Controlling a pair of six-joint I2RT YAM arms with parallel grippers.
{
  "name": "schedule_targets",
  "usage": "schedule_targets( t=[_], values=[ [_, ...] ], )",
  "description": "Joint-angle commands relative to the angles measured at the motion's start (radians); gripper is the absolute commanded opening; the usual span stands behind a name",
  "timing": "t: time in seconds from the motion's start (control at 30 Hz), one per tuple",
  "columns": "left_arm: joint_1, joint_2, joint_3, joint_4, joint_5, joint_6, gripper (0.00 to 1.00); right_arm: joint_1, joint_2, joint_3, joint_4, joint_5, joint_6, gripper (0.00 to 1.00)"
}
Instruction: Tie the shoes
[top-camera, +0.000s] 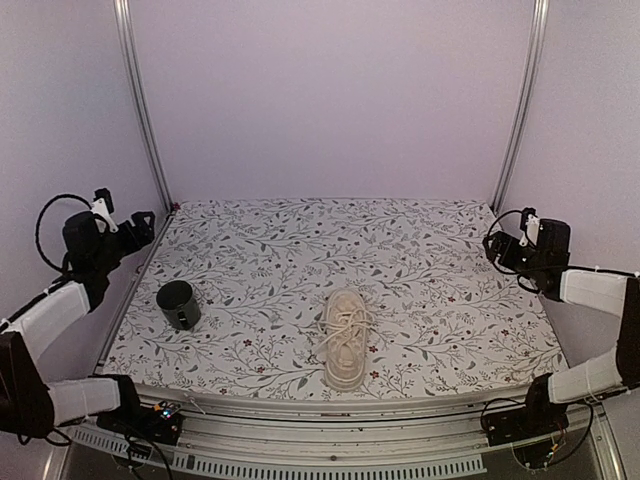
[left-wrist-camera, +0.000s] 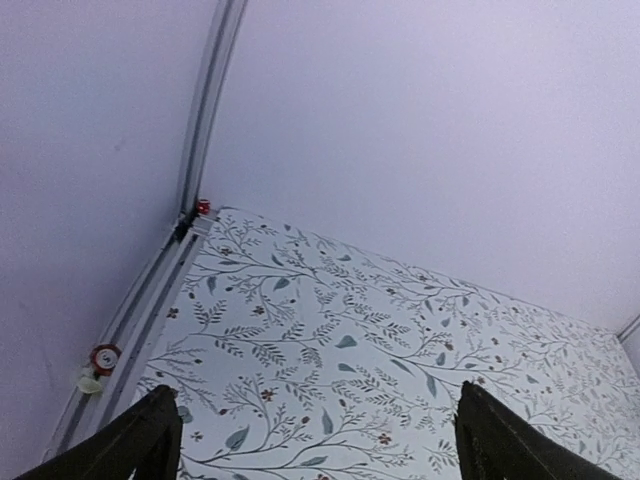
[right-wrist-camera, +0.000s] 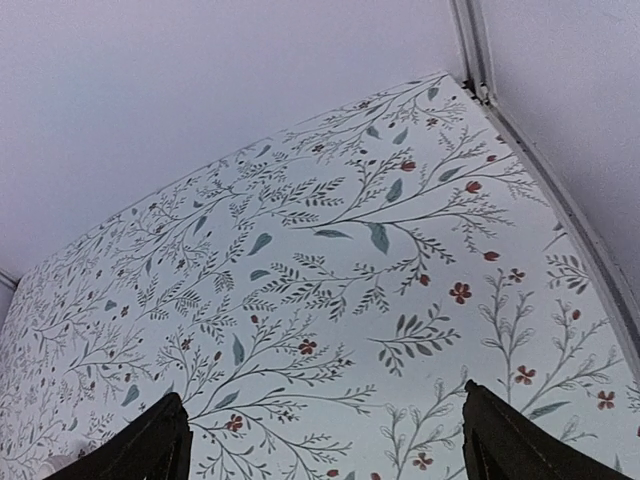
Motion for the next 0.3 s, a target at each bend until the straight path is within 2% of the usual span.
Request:
schedule_targets(
  t=[0.0,0.13,0.27],
  values=[
    [0.006,-0.066,-0.148,0.086,-0.236,0.184,0.97,-0.021,-0.100,-0.128,0.215,0.178,-0.047,0.95],
    [0.006,-0.030,-0.331,0.374,-0.199,0.237,0.97,-0.022,-0.109,-0.211,0.329,0.314,-0.099,0.96],
    [-0.001,0.041,-0.358,0.420,-0.192,0.233,0.97,-0.021,-0.070,-0.246,0.426,0.328,-0.141,0.96]
  ],
)
